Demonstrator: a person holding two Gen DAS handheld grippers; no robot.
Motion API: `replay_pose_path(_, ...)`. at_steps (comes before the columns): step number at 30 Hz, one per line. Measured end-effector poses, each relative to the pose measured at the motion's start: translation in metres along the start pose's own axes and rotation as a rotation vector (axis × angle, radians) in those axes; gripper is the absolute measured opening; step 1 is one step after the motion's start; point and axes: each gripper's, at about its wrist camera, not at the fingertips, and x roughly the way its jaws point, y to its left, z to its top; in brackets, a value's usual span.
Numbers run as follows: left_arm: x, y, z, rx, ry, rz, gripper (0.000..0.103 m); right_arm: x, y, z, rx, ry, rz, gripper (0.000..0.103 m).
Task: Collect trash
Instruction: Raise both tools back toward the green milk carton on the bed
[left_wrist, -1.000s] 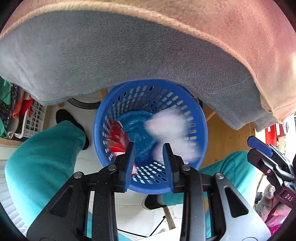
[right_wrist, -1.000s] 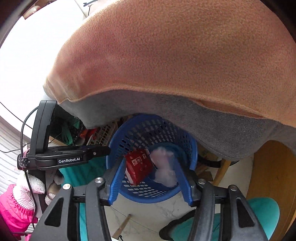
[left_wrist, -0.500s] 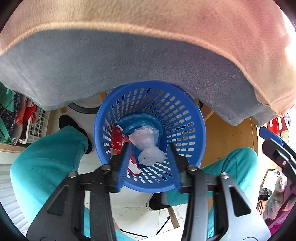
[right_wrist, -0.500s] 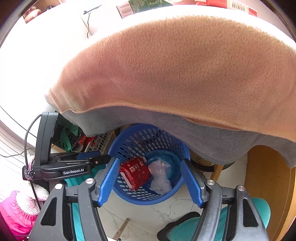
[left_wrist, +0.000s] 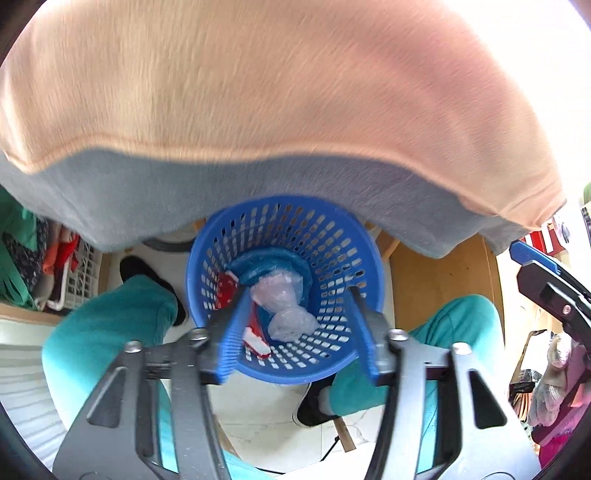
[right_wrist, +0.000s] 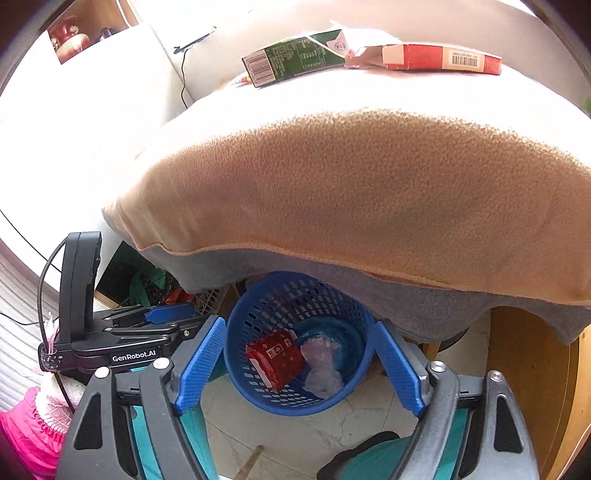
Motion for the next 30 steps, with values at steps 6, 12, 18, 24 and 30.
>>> replay_pose_path(6, -0.037, -0.010, 0.013, 0.049, -0.078, -0.033, 0.058, -0.030, -0.008, 0.010, 0.007, -0.062, -0.026, 0.088)
replay_pose_path(12, -0.075, -0.020, 0.037, 0.108, -0.181, -0.060, 0.068, -0.060, -0.020, 0.027, 0.031, -0.135, -0.042, 0.089)
replay_pose_path(18, -0.102, -0.028, 0.080, 0.169, -0.266, -0.087, 0.073, -0.078, -0.035, 0.042, 0.067, -0.193, -0.056, 0.089)
replay_pose_path(24, -0.117, -0.040, 0.133, 0.213, -0.318, -0.124, 0.079, -0.090, -0.049, 0.062, 0.107, -0.235, -0.073, 0.089)
replay_pose_path(30, -0.114, -0.056, 0.195, 0.250, -0.322, -0.219, 0.082, -0.101, -0.060, 0.092, 0.158, -0.296, -0.085, 0.098)
